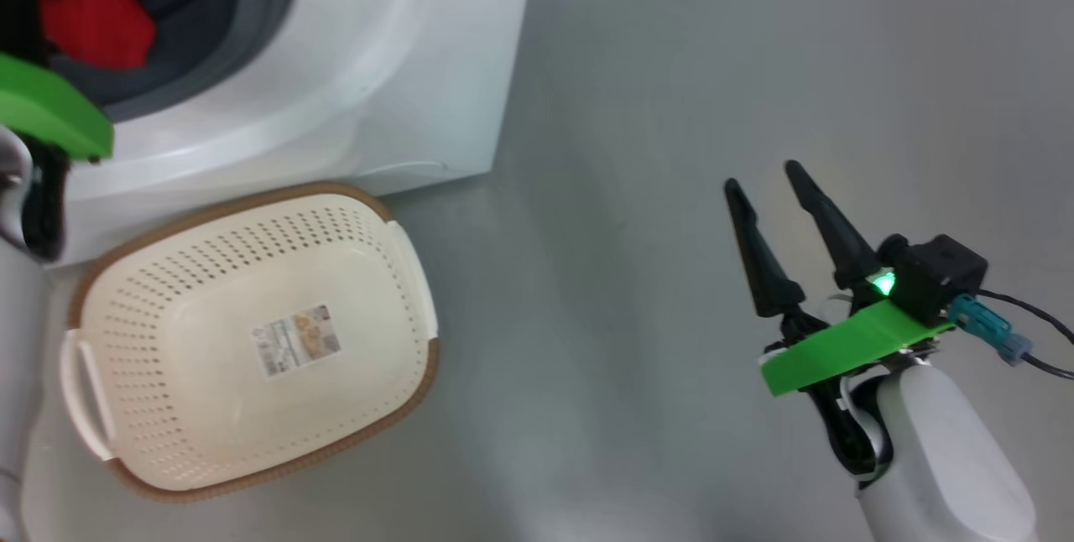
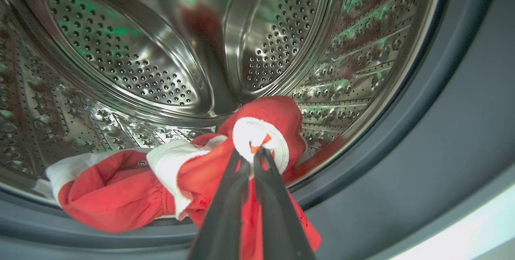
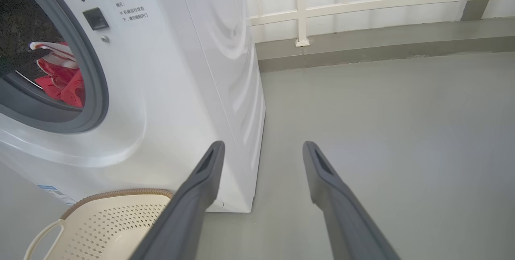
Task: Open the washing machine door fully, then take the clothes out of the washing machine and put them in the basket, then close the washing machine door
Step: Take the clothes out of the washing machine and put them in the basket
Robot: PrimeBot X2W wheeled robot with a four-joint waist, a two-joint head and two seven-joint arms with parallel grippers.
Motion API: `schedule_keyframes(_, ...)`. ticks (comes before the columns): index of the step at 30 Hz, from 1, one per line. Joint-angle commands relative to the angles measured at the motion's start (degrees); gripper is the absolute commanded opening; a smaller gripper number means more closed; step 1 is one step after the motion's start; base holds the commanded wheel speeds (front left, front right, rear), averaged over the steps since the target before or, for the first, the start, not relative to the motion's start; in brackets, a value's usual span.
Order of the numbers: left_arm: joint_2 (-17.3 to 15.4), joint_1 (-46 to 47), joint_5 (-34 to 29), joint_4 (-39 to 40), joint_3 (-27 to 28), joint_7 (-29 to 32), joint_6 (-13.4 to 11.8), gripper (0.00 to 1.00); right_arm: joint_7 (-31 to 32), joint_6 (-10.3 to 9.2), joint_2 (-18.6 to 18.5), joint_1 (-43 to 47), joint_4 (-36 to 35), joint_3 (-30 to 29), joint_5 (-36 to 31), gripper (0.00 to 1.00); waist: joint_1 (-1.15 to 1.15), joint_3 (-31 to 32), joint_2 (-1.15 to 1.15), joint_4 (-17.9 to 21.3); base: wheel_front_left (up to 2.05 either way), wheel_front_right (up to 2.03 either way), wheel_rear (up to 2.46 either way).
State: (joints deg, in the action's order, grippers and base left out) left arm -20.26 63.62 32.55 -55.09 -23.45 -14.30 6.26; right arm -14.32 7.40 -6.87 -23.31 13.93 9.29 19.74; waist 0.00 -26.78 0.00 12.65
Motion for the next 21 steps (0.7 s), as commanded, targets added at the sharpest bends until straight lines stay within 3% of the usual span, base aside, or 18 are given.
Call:
schedule_keyframes(1,-2.70,-2.77,-0.14,4.01,3.26,-0.68,-0.66,0.00,-0.68,0.09,-0.56,1.74,-1.08,0.35,-0.76,1.00,0.00,2.86,0.00,-2.75,0.00,0.00,0.00)
schedule_keyframes(11,1.43,-17.18,-5.65,22.92,14.58,-0.69,-0.03,0.00,-0.68,0.09,-1.69,4.89,-1.05,-1.40,-0.55,1.00,0.00,6.74,0.00,-5.95,0.00,0.00,0.00)
schedule_keyframes(21,5.46,-28.12,-10.15,39.03,19.10,-0.69,0.78,0.00,-0.68,0.09,-2.12,6.05,-1.46,-2.03,-0.38,1.00,0.00,8.09,0.00,-6.88,0.00,0.00,0.00)
